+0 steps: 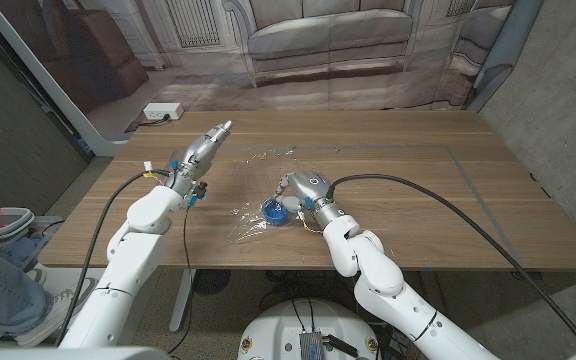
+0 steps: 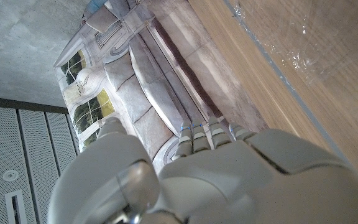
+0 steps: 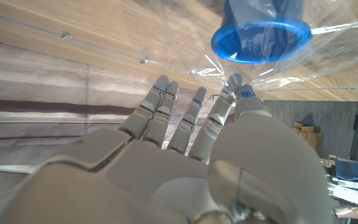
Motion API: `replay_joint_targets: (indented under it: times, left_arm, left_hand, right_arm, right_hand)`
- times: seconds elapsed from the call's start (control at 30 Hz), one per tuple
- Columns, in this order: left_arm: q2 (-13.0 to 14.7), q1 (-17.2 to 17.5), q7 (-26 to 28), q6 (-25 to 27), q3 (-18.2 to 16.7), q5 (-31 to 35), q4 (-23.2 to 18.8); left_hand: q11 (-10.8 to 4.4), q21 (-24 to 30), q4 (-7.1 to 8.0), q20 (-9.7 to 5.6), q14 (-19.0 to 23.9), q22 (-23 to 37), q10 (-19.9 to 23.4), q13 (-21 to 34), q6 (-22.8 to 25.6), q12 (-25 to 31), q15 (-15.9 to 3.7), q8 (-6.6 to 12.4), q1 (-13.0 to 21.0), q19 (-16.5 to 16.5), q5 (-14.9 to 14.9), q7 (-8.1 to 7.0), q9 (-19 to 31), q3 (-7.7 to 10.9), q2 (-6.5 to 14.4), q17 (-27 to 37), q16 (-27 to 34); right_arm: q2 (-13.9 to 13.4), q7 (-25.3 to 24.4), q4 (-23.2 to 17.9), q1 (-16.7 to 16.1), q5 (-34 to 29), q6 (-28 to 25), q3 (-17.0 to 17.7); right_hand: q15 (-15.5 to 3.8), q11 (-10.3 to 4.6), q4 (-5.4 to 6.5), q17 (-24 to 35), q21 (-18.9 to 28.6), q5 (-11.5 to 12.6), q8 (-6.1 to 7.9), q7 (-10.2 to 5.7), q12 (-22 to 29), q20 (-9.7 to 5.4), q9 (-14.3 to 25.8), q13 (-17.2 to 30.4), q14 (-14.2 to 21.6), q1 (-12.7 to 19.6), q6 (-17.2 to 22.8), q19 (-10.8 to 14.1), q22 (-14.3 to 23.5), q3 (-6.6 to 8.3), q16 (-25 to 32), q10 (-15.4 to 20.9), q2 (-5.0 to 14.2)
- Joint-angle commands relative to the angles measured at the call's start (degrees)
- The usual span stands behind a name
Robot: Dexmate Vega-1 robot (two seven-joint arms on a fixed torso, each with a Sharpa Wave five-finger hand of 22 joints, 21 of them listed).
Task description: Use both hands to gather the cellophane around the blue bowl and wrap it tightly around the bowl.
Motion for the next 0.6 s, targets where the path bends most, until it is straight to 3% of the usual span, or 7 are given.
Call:
replay_joint_targets:
  times: [0.03,0.37,0.47,0.6]
  left_arm:
    - [0.12,-0.3,-0.23,0.23,-0.19,-0.25,0.57]
    - [0.09,-0.35,-0.24,0.2,-0.36,-0.38,0.53]
    - [0.1,-0.38,-0.34,0.18,-0.45,-0.5,0.53]
    - [0.28,-0.55,-0.64,0.42,-0.49,-0.65,0.55]
  left_hand:
    - [0.05,-0.14,-0.33,0.25,-0.07,0.18,0.26,0.22,0.59,-0.03,-0.02,0.3,0.39,-0.97,0.0,-0.06,0.15,0.04,0.28,0.17,0.11]
    - [0.03,-0.13,-0.36,0.26,-0.06,0.19,0.26,0.22,0.63,-0.02,-0.09,0.27,0.49,-1.12,0.0,-0.12,0.15,0.0,0.33,0.19,0.13]
    - [0.01,-0.11,-0.36,0.28,-0.02,0.2,0.17,0.22,0.62,-0.06,-0.03,0.26,0.52,-1.12,0.0,-0.13,0.15,-0.01,0.34,0.19,0.15]
    - [-0.02,-0.1,-0.36,0.36,-0.03,0.2,0.21,0.23,0.62,-0.04,-0.01,0.24,0.54,-1.17,0.0,-0.24,0.16,-0.02,0.37,0.2,0.15]
  right_arm:
    - [1.91,3.71,3.38,4.21,2.17,-2.51,-0.93]
    - [2.82,5.02,6.16,6.85,4.01,-4.15,-1.92]
    - [2.97,5.12,6.8,7.23,4.63,-4.79,-2.09]
    - [2.95,5.32,7.4,7.84,5.03,-5.47,-2.51]
  right_hand:
    - [-5.6,0.32,-0.12,0.01,-0.16,-0.02,-0.04,0.06,-0.03,0.09,0.16,0.08,0.17,0.05,0.15,-0.19,0.06,0.27,-0.24,-0.06,0.38]
    - [-5.51,0.53,-0.14,0.03,-0.24,-0.13,-0.11,0.07,-0.06,0.32,0.24,0.09,0.25,0.01,-0.01,-0.39,0.03,0.33,-0.27,0.07,0.47]
    - [-5.24,0.92,0.17,0.18,-0.31,-0.47,-1.43,0.19,-0.39,0.56,0.26,0.11,0.2,-0.79,-2.96,-0.5,-0.03,0.05,-0.36,-0.19,0.34]
    - [-5.05,1.1,0.28,0.21,-0.34,-0.52,-1.61,0.15,-0.52,0.64,0.34,0.12,0.15,-1.03,-3.42,-0.57,-0.04,-0.03,-0.39,-0.37,0.36]
